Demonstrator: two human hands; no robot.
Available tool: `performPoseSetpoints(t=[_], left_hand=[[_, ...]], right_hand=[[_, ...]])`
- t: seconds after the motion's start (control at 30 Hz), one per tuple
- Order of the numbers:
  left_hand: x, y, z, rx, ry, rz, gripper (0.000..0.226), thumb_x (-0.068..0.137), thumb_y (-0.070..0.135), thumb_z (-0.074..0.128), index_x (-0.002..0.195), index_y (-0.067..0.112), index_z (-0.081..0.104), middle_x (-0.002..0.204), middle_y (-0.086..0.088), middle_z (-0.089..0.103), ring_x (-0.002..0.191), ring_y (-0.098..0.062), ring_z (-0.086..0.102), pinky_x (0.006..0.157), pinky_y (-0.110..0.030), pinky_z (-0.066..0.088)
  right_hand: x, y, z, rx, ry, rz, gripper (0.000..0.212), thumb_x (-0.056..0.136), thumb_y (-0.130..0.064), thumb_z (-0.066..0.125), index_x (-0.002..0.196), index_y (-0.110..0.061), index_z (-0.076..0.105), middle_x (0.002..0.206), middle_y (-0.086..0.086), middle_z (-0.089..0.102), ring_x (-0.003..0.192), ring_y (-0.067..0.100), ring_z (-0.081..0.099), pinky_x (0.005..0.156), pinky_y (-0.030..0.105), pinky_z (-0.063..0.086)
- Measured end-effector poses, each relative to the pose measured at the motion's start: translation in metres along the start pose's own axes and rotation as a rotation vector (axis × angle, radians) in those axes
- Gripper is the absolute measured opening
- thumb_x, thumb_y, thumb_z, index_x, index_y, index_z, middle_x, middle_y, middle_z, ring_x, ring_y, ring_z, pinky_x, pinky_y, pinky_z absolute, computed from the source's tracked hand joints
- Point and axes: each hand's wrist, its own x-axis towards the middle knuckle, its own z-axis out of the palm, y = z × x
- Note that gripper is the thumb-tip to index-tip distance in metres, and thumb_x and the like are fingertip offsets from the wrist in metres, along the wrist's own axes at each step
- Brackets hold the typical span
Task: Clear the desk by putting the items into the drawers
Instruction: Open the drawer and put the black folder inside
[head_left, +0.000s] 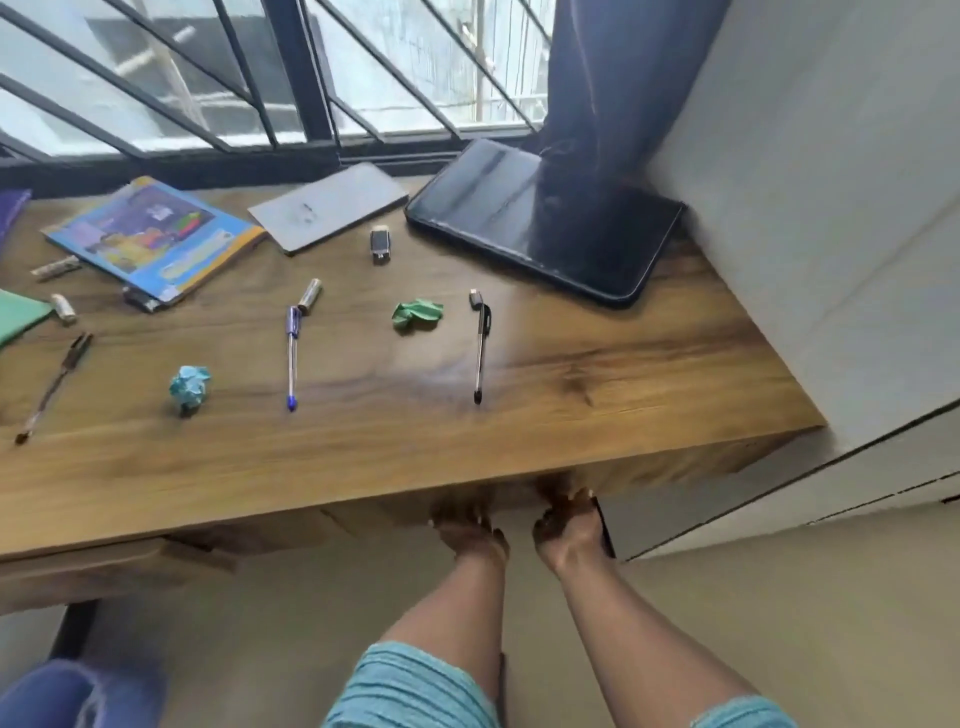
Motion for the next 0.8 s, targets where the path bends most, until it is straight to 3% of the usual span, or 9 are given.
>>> performPoseSetpoints(t=[0.07, 0.13, 0.23, 0.33, 0.47, 0.6, 0.67, 0.73, 0.8], left_hand=[[0.006, 0.002, -0.001, -0.225, -0.023, -0.027, 0.036, 0.093, 0.044, 0.031, 0.066, 0.025, 0.048, 0.08, 0.009, 0.055, 0.074, -0.012, 0.051, 0.083, -0.031, 0.027], [0.014, 0.002, -0.007, -0.307, -0.053, -0.039, 0.033, 0.089, 0.043, 0.037, 0.064, 0.024, 0.046, 0.068, 0.009, 0.051, 0.064, -0.011, 0.05, 0.066, -0.028, 0.028], [0.021, 0.004, -0.012, -0.334, -0.12, -0.033, 0.027, 0.084, 0.043, 0.042, 0.064, 0.025, 0.043, 0.064, 0.006, 0.05, 0.05, -0.013, 0.047, 0.054, -0.025, 0.027], [0.017, 0.006, -0.013, -0.317, -0.145, -0.03, 0.028, 0.081, 0.047, 0.042, 0.063, 0.025, 0.043, 0.068, 0.005, 0.047, 0.058, -0.016, 0.043, 0.055, -0.028, 0.025], [0.007, 0.01, -0.014, -0.324, -0.161, -0.045, 0.051, 0.088, 0.065, 0.027, 0.072, 0.025, 0.054, 0.052, 0.002, 0.06, 0.06, -0.015, 0.044, 0.057, -0.024, 0.029], [0.008, 0.002, -0.025, -0.324, -0.225, -0.005, 0.067, 0.086, 0.074, 0.017, 0.078, 0.019, 0.054, 0.072, -0.005, 0.052, 0.06, -0.018, 0.04, 0.059, -0.025, 0.03], [0.006, -0.006, -0.031, -0.29, -0.205, 0.028, 0.073, 0.084, 0.077, 0.011, 0.084, 0.02, 0.056, 0.082, -0.007, 0.054, 0.069, -0.02, 0.046, 0.078, -0.025, 0.039], [0.003, -0.015, -0.04, -0.258, -0.159, 0.045, 0.081, 0.082, 0.079, 0.009, 0.113, 0.02, 0.058, 0.11, -0.009, 0.06, 0.103, -0.021, 0.055, 0.11, -0.028, 0.03], [-0.01, -0.028, -0.054, -0.247, -0.119, 0.033, 0.089, 0.083, 0.078, 0.009, 0.138, 0.019, 0.045, 0.136, -0.005, 0.051, 0.127, -0.02, 0.046, 0.116, -0.029, 0.02]], right_hand=[[0.017, 0.004, -0.001, 0.028, -0.01, 0.028, 0.047, 0.102, -0.035, 0.017, 0.122, -0.019, 0.056, 0.133, 0.009, 0.049, 0.118, 0.017, 0.051, 0.104, 0.025, 0.031], [0.03, 0.011, -0.003, 0.074, -0.015, 0.028, 0.051, 0.101, -0.038, 0.016, 0.138, -0.017, 0.045, 0.141, 0.006, 0.046, 0.137, 0.022, 0.035, 0.118, 0.033, 0.014], [0.043, 0.018, -0.01, 0.178, 0.032, 0.049, 0.05, 0.099, -0.047, 0.024, 0.119, -0.016, 0.058, 0.109, 0.006, 0.064, 0.113, 0.023, 0.056, 0.115, 0.037, 0.029], [0.049, 0.02, -0.014, 0.177, 0.034, 0.039, 0.044, 0.099, -0.047, 0.026, 0.102, -0.019, 0.06, 0.092, 0.003, 0.065, 0.091, 0.019, 0.059, 0.095, 0.03, 0.042], [0.046, 0.016, -0.02, 0.14, -0.019, 0.024, 0.044, 0.101, -0.044, 0.023, 0.089, -0.021, 0.058, 0.079, 0.001, 0.065, 0.079, 0.016, 0.053, 0.073, 0.022, 0.037], [0.037, 0.02, -0.046, 0.087, 0.005, 0.073, 0.051, 0.101, -0.044, 0.021, 0.077, -0.01, 0.052, 0.075, 0.008, 0.051, 0.065, 0.019, 0.046, 0.071, 0.022, 0.038], [0.028, 0.021, -0.058, 0.054, 0.002, 0.094, 0.051, 0.101, -0.044, 0.023, 0.07, -0.012, 0.049, 0.07, 0.007, 0.046, 0.06, 0.018, 0.044, 0.058, 0.021, 0.032], [0.016, 0.019, -0.06, -0.003, 0.022, 0.055, 0.043, 0.102, -0.039, 0.026, 0.074, -0.017, 0.051, 0.073, 0.005, 0.048, 0.061, 0.016, 0.044, 0.055, 0.021, 0.028], [0.0, 0.017, -0.064, -0.099, 0.087, -0.071, 0.039, 0.103, -0.03, 0.023, 0.102, -0.015, 0.059, 0.101, 0.01, 0.059, 0.088, 0.019, 0.056, 0.074, 0.024, 0.042]])
